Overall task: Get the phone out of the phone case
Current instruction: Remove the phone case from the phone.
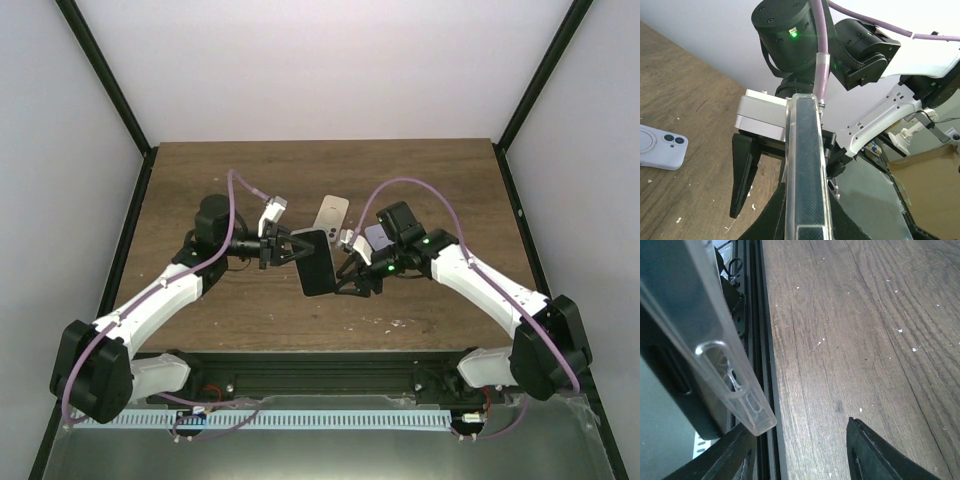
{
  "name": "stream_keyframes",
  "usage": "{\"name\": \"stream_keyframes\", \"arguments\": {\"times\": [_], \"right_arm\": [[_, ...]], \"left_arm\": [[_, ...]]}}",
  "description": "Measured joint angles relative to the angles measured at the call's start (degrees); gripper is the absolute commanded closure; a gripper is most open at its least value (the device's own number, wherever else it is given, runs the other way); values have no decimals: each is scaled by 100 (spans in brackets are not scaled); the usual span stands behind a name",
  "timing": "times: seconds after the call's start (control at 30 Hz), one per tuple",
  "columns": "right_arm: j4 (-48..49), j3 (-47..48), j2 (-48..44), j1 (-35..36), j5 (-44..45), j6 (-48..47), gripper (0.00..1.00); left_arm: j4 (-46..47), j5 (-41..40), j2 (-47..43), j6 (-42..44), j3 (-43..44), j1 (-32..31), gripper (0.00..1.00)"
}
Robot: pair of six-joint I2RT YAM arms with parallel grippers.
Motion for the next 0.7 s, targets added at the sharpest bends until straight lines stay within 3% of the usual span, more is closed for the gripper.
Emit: {"name": "stream_keyframes", "arguments": {"times": [0.7], "right_arm": [[101,289,92,-111,-920,297,38]], "left_arm": [[133,326,-7,-74,127,-107,100]]}}
